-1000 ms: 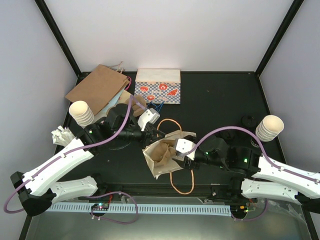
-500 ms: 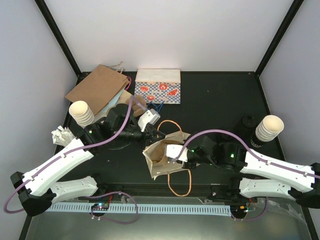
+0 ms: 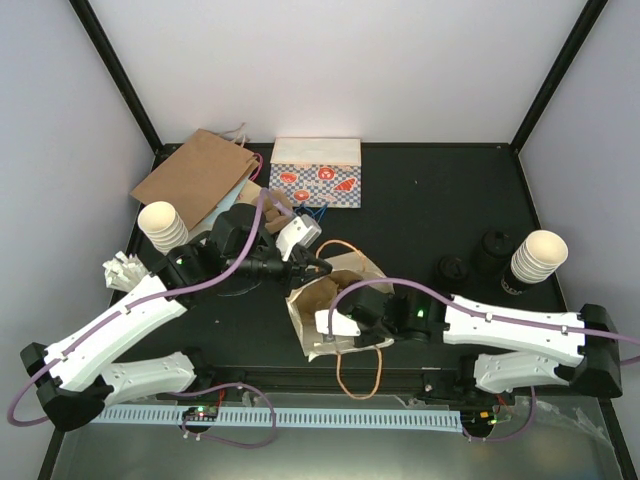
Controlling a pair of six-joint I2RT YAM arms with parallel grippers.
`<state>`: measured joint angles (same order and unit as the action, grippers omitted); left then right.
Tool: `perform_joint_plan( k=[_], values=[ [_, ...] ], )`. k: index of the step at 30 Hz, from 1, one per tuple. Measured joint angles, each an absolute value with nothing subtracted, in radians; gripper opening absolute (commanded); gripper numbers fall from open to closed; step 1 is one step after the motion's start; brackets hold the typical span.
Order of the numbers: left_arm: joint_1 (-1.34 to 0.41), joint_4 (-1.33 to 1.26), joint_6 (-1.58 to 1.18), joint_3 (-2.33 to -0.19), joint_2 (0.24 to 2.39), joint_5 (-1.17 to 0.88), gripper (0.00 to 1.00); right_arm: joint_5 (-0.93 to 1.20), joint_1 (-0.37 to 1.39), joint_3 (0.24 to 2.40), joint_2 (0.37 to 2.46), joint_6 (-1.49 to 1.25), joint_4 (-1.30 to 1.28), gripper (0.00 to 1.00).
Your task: Pack the takeout coffee
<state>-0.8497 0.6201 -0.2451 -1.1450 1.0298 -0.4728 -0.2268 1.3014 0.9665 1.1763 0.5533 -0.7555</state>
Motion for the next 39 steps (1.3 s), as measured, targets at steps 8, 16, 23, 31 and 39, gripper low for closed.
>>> perform_joint_plan(
  k=[8,16,23,31,39],
  values=[
    [-0.85,0.622,-0.198,-1.136,1.018,-0.487,0.02,-0.249,1.343,0.868,1.193,0.556,-0.718,0.01],
    [-0.854,0.62,-0.184,-1.051,0.979,-0.548,0.02,-0.293,1.413,0.8,1.296,0.527,-0.643,0.01],
    [-0.887,0.61,-0.187,-0.99,0.959,-0.575,0.01,-0.393,1.418,0.795,1.316,0.499,-0.574,0.01],
    [-0.919,0.584,-0.202,-0.977,0.955,-0.586,0.01,-0.542,1.406,0.79,1.335,0.503,-0.476,0.01],
    [-0.922,0.558,-0.213,-0.976,0.955,-0.588,0.02,-0.617,1.402,0.756,1.302,0.546,-0.329,0.01]
  ],
)
